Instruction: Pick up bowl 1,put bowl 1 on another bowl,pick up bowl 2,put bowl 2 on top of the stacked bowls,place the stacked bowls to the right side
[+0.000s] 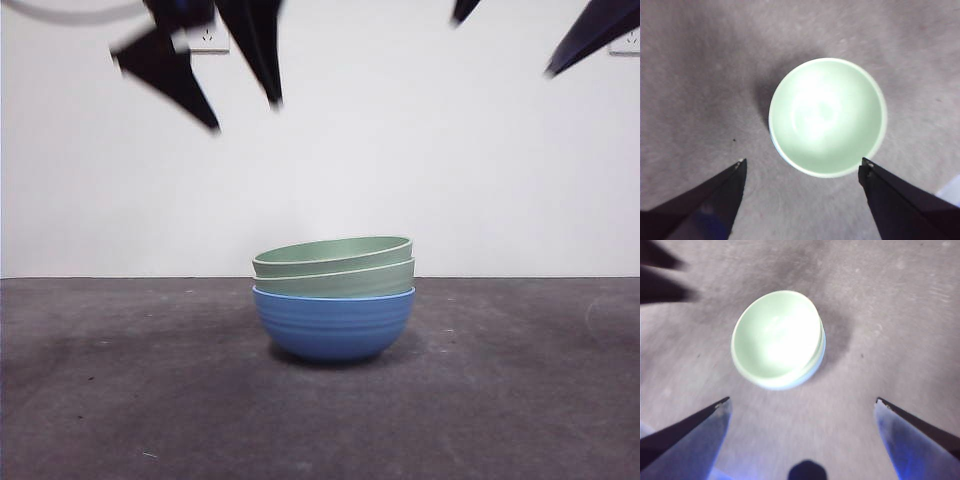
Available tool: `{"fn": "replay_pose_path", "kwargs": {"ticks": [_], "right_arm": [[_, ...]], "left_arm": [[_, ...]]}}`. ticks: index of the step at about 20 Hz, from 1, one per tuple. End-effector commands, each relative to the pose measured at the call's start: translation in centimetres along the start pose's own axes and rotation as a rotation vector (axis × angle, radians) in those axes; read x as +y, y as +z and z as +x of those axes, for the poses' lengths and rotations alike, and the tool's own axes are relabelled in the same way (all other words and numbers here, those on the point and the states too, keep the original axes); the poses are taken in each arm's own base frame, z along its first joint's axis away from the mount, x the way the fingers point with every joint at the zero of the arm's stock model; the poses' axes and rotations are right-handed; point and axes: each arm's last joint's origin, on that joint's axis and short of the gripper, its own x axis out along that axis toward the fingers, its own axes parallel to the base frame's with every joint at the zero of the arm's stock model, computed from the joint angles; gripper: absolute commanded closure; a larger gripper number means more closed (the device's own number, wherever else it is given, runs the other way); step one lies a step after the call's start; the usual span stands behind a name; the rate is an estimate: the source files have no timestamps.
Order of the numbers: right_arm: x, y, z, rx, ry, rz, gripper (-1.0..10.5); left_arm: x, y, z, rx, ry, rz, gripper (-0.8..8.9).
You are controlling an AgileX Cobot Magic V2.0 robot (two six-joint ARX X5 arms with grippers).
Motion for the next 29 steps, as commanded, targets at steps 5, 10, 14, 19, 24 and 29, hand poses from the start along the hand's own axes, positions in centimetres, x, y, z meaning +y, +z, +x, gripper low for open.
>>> {"fn": "replay_pose_path", "kwargs": {"ticks": [5,10,14,19,24,29], "right_arm": [[-0.4,1.2,7.7,0.099,0.013,0.09,4.7],[-1.6,0.8,15.0,0.178,0.026,0.203,4.7],[-2.5,-0.3,18.7,0.254,0.042,0.26,4.7],[-2.7,-0.8,20.3,0.284,0.068,0.274,6.5],[-2.6,-0.7,20.3,0.276,0.088,0.274,9.0],[-2.7,-0.7,20.3,0.273,0.089,0.274,9.6]], "left_arm": [[-1.1,-1.0,-7.6,-0.132,-0.006,0.063,4.36],[-1.7,-3.6,-12.9,-0.236,-0.014,0.08,4.36],[-1.9,-5.3,-15.1,-0.268,-0.017,0.086,4.36],[-2.0,-5.7,-15.7,-0.272,-0.017,0.087,4.36],[-2.0,-5.8,-15.7,-0.268,-0.017,0.086,4.37],[-2.0,-5.8,-15.7,-0.268,-0.017,0.086,4.36]]}}
